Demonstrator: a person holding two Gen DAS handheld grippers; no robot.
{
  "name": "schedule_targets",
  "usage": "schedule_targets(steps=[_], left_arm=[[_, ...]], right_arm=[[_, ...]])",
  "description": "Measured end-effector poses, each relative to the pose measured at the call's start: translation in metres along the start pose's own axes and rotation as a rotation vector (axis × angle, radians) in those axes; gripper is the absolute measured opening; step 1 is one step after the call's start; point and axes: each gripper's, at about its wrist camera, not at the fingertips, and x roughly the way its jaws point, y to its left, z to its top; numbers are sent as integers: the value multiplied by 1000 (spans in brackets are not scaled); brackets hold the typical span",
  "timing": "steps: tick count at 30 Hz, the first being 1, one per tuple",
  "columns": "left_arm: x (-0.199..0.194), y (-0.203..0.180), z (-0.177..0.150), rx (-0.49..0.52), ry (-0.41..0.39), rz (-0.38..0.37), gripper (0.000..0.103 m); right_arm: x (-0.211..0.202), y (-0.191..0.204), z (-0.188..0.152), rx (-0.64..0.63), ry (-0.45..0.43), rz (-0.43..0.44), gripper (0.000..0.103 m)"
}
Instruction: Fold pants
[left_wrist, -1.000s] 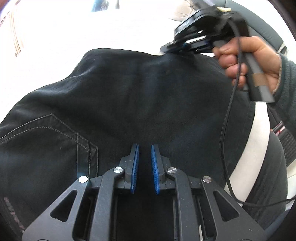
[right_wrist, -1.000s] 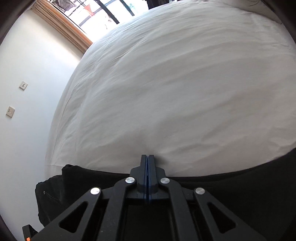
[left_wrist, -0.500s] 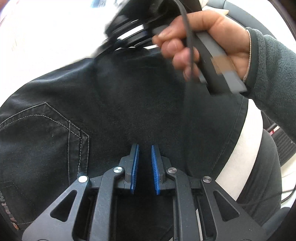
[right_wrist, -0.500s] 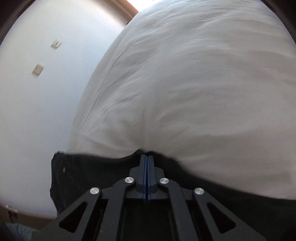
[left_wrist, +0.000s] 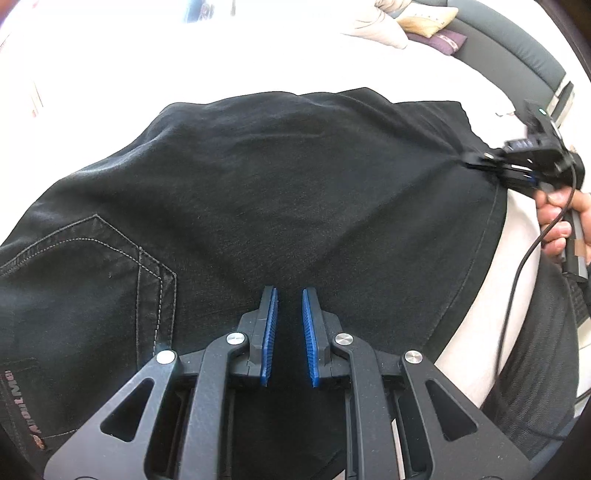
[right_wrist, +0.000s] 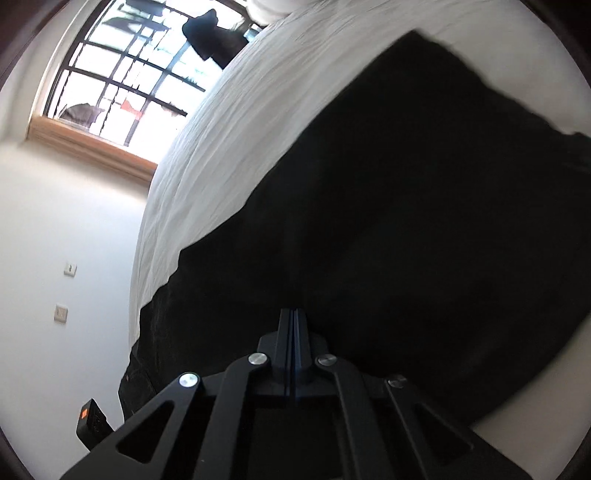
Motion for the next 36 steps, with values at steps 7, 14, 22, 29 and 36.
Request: schedule_targets(steps=[7, 14, 22, 29, 36], left_arm=[[12, -22, 24, 5, 17, 21, 14], [18, -25, 25, -6, 17, 33, 14], [-10, -13, 29, -75, -8, 37, 14], [-40, 49, 43, -178, -57, 125, 14], [-9, 115, 27, -244, 40, 28, 14]], right_arm=[[-89, -83, 13, 197, -227, -230, 1], [-79, -38, 15, 37, -152, -47, 47], [-76, -96, 37, 199, -216, -223, 2], [-56, 47, 20, -129, -157, -154, 62], [23, 68, -14, -222, 34, -154, 61]])
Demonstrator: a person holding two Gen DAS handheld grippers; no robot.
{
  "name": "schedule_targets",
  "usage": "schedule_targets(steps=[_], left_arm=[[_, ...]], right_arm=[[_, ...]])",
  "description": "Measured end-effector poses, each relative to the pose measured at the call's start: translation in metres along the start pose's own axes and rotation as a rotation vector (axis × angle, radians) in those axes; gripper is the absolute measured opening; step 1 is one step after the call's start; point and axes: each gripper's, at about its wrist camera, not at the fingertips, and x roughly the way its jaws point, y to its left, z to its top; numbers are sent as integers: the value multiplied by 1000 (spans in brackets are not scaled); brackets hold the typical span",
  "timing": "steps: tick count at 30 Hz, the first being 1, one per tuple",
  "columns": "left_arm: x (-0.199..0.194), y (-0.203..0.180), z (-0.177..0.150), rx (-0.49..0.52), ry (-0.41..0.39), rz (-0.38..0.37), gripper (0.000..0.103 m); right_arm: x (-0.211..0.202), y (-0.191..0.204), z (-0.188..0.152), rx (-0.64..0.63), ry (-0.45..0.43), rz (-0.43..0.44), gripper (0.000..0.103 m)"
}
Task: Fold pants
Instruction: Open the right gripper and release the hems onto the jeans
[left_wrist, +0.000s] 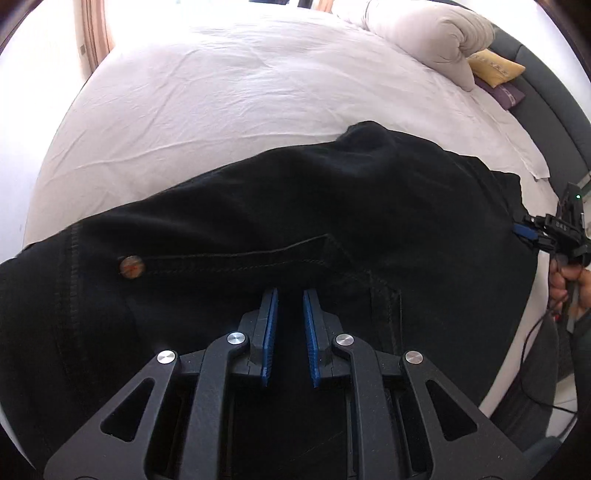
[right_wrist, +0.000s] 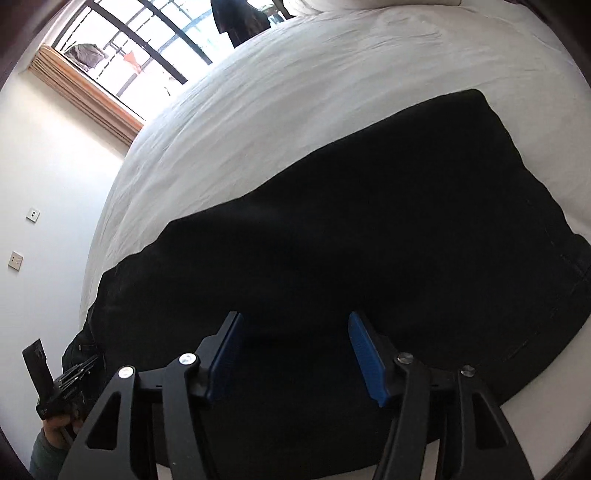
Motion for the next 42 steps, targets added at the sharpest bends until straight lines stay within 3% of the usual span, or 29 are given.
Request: schedule_targets(steps=[2, 5, 7, 8, 10, 11, 13, 16, 19, 22, 24, 27, 30, 39, 42], left_arm=[[-10, 6, -3, 38, -13, 84, 14], [-17, 29, -2, -8, -25, 61, 14], [-25, 36, 4, -25, -46, 126, 14], [-28, 33, 9, -23, -63, 195, 15], [-34, 26, 14, -29, -93, 295, 15], [-38, 23, 18, -42, -109, 299, 15], [-42, 4, 24, -48, -135, 255, 15], [-33, -44, 27, 15, -148, 142, 15], [-8, -88, 28, 59, -92, 61, 15], [20, -126, 29, 122, -51, 18, 15], [36, -149, 31, 155, -12, 14, 15], [56, -163, 42, 172, 30, 39, 15], [71, -166, 56, 122, 50, 19, 15], [78, -147, 57, 80, 66, -25, 15], [79, -146, 56, 86, 72, -25, 15]], right_arm=[[-6, -11, 4, 14, -22, -36, 60], [-7, -21, 13, 25, -52, -165, 60], [-17, -39, 18, 78, -80, -260, 60], [-22, -50, 19, 121, -95, -303, 60], [-45, -63, 13, 185, -138, -306, 62], [-60, -66, 6, 206, -171, -266, 68], [-87, -76, -11, 243, -231, -229, 75], [-97, -96, -24, 402, -293, -142, 76], [-92, -124, -39, 557, -279, 0, 76], [-73, -131, -30, 582, -258, 44, 76], [-85, -141, -28, 580, -250, 43, 76], [-80, -140, -20, 568, -237, 59, 76], [-71, -140, -13, 565, -208, 54, 76], [-60, -153, -3, 624, -198, 104, 72], [-59, -156, -4, 637, -194, 122, 65]])
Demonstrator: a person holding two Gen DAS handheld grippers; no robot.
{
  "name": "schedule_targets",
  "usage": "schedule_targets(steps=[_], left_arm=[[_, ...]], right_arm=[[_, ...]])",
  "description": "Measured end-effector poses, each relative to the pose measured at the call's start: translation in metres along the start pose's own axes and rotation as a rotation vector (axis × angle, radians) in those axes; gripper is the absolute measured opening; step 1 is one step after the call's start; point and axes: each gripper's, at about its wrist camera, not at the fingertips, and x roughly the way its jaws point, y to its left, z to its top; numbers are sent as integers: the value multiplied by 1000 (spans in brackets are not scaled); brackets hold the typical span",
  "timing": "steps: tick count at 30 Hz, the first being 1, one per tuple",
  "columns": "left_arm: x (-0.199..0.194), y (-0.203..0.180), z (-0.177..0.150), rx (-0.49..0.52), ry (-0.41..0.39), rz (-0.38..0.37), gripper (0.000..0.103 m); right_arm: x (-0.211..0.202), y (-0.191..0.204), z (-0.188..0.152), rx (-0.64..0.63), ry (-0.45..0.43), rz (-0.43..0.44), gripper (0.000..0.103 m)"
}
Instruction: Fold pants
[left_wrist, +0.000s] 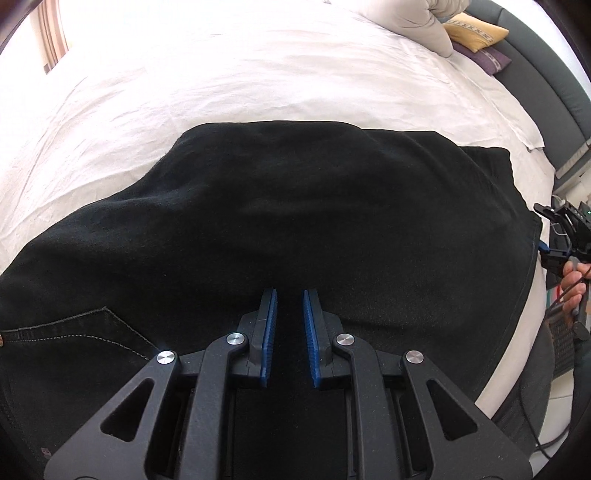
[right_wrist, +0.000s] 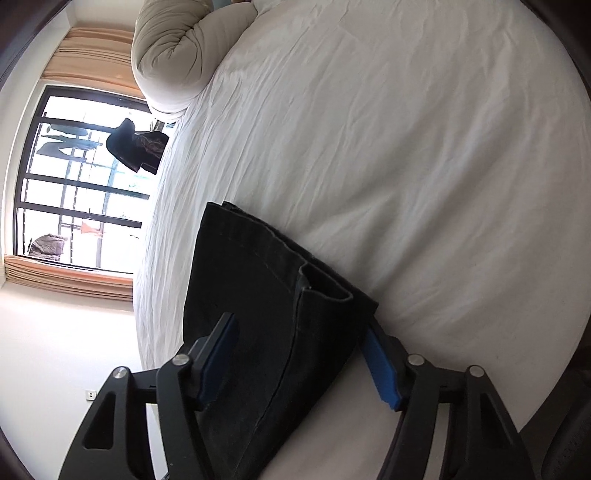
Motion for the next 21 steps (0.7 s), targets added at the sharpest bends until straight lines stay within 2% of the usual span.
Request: schedule_targets(steps=[7, 9, 11, 17, 21], left_arm=[[4, -5, -4, 10, 15, 35, 15], [5, -6, -5, 9, 13, 33, 15], [7, -6, -4, 3, 13, 25, 15], [8, -4, -3, -4, 27, 15, 15], [6, -7, -1, 6, 30, 34, 15]], right_arm=[[2, -4, 0, 22, -3, 27, 49], [4, -7, 1, 34, -5, 43, 40], [4, -14, 1, 60, -8, 69, 23], [-2, -30, -7, 109, -42, 161, 18], [-5, -29, -11, 104, -63, 155, 16]])
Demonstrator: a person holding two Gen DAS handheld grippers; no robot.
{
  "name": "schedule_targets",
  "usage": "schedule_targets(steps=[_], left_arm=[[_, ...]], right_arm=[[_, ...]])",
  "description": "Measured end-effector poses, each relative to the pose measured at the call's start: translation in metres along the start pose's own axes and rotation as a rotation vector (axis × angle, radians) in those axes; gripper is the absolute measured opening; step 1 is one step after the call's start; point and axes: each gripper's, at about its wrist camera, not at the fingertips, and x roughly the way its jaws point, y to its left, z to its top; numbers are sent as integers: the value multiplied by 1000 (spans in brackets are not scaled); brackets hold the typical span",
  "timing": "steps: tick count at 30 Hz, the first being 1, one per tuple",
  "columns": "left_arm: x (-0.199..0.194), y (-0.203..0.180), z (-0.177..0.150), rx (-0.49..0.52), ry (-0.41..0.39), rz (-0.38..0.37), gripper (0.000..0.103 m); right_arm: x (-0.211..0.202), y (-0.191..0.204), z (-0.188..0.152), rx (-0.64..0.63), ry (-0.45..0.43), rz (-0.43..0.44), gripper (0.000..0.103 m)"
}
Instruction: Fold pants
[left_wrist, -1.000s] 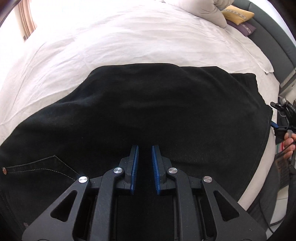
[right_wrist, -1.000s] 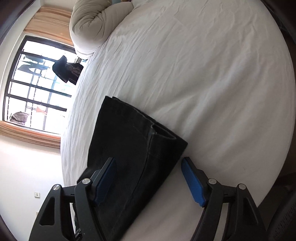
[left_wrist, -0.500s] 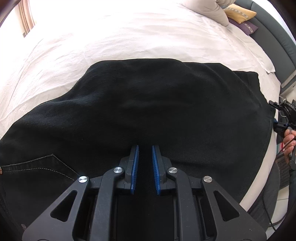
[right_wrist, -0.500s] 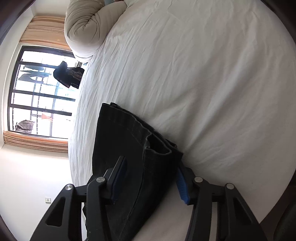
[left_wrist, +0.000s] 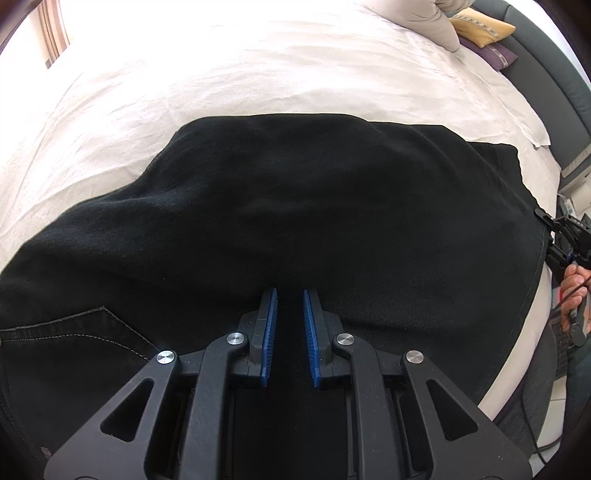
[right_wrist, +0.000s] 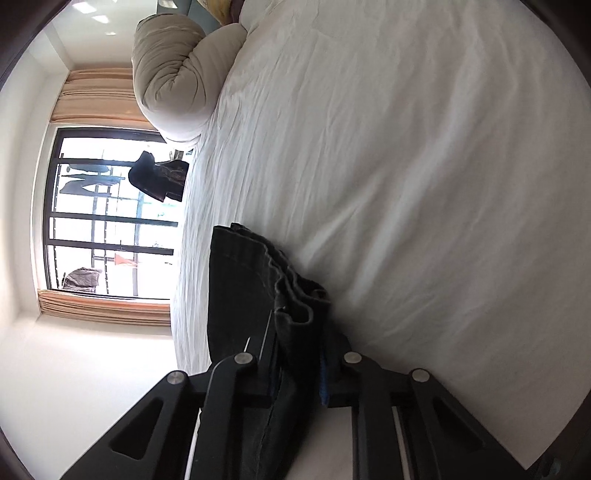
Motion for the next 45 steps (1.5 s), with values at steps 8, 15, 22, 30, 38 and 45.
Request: schedule_targets(steps=[8, 15, 22, 30, 38, 45], left_arm=[[-2, -47, 9, 113, -17, 58, 15], [10, -25, 12, 32, 8, -47, 15], [11, -25, 11, 44, 2, -21, 15], [12, -28, 5, 33, -13, -36, 15], [9, -18, 2, 8, -23, -69, 15], [4, 3, 0, -62, -39, -148, 15]], right_arm=[[1, 1, -1, -34, -2, -41, 12], [-1, 12, -4, -81, -22, -85, 12], [-4, 23, -7, -106, -46, -123, 12], [-9, 54, -15, -194, -92, -172, 12], [26, 185, -115, -789, -19, -271, 11], [91, 221, -271, -1397, 224, -327, 11]])
